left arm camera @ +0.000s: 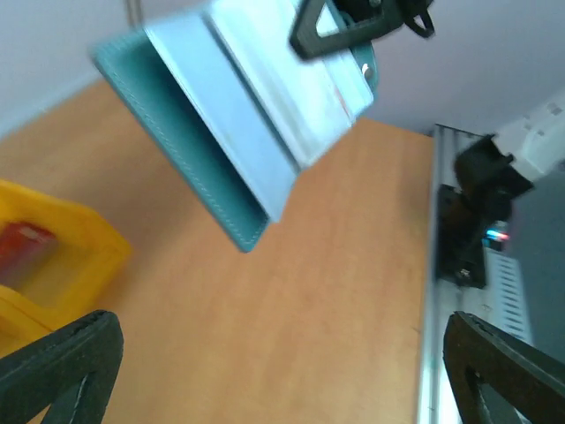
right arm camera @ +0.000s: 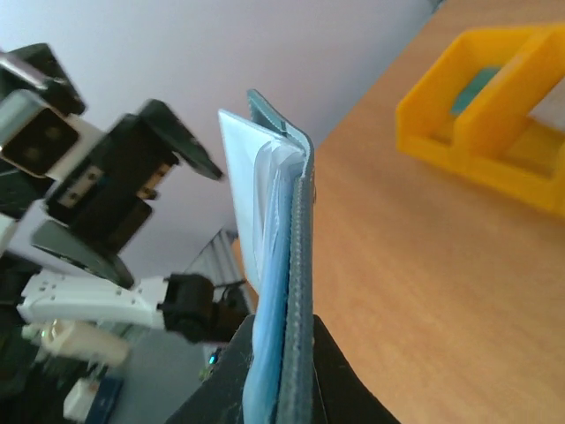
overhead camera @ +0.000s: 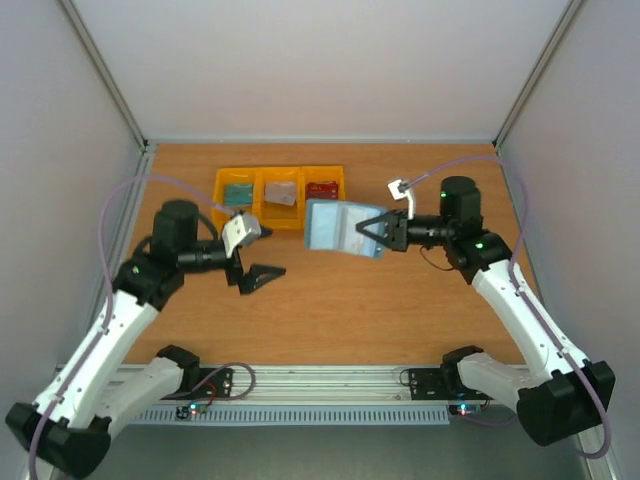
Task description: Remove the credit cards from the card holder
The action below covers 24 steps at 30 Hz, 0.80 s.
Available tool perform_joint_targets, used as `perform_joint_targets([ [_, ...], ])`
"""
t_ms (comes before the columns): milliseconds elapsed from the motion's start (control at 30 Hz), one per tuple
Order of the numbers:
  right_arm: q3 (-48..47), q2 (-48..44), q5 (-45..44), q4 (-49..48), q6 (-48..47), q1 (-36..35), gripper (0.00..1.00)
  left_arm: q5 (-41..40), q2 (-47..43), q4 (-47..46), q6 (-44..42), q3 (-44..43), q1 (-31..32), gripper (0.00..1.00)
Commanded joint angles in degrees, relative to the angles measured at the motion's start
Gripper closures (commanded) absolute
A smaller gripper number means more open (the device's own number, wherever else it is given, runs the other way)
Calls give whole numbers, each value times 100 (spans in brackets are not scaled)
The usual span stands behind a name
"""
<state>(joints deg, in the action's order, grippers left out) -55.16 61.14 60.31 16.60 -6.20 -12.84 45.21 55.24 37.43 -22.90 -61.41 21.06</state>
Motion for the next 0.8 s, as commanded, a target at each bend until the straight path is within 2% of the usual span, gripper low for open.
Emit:
perform_joint_targets([
  [0, -367, 64, -875, 841, -683, -1056, 99, 837, -1072, -2339, 2497, 1875, 72, 1],
  [167, -348, 239, -1010, 619, -659, -1874, 99, 572, -1914, -4387, 4382, 3135, 82, 1],
  [267, -432, 449, -1262, 531, -691, -2345, 99, 52, -2284, -5035, 5322, 3700, 101, 0],
  [400, -598, 724, -1516, 503, -738, -2581, 99, 186, -2751, -5349, 5526, 4185, 109, 1],
  [500, -715, 961, -1312, 367, -763, -2765, 99, -489, -2944, -5260, 5821, 4478, 102, 1],
  [567, -866, 1129, -1304, 404, -829, -2912, 99, -573, -3034, -5296, 6030, 4619, 100, 3],
  [700, -926, 1263, -1067, 200, -793, -2954, 99, -409, -3270, -5339, 5982, 4758, 100, 13],
  [767, -901, 1296, -874, 35, -719, -2957, 99, -397, -3378, -5313, 5905, 4794, 105, 27],
])
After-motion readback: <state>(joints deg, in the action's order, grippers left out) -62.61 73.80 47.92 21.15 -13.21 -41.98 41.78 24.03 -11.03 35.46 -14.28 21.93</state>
